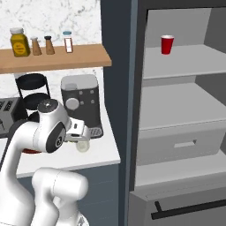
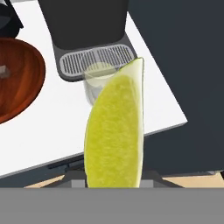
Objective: Grab a lemon wedge from the fridge and one ice cube from the ice bowl, and put them in the glass of lemonade.
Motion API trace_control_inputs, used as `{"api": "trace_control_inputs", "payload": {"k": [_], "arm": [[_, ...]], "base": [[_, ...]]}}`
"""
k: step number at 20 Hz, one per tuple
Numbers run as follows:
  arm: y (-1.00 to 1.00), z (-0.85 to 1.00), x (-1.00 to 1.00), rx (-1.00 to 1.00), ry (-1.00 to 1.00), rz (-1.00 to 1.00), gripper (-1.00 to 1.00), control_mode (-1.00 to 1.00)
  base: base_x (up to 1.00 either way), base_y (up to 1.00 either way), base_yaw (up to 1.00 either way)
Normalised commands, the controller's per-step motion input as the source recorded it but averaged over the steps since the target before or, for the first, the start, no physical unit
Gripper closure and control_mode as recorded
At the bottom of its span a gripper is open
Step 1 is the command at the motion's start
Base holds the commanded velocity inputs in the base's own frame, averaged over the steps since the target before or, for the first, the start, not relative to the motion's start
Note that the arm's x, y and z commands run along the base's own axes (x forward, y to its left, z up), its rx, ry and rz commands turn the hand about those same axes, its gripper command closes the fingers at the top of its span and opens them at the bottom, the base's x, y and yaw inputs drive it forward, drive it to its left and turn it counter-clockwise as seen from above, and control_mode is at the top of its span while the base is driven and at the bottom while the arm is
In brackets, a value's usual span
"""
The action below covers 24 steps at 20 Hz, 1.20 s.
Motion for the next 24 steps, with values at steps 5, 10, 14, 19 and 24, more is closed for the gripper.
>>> {"api": "trace_control_inputs", "payload": {"k": [5, 10, 14, 19, 24], "arm": [[0.00, 0.00, 0.00, 0.00, 0.00, 0.00, 1.00, -1.00], [0.07, 0.00, 0.00, -0.04, 0.07, 0.12, 1.00, -1.00], [0.01, 0.00, 0.00, -0.15, 0.13, 0.39, 1.00, -1.00], [0.02, 0.01, 0.00, -0.31, 0.16, 0.54, 1.00, -1.00], [0.00, 0.11, -0.01, -0.34, 0.01, 0.64, 1.00, -1.00]], "base": [[0.00, 0.00, 0.00], [0.00, 0.00, 0.00], [0.00, 0.00, 0.00], [0.00, 0.00, 0.00], [0.00, 0.00, 0.00]]}}
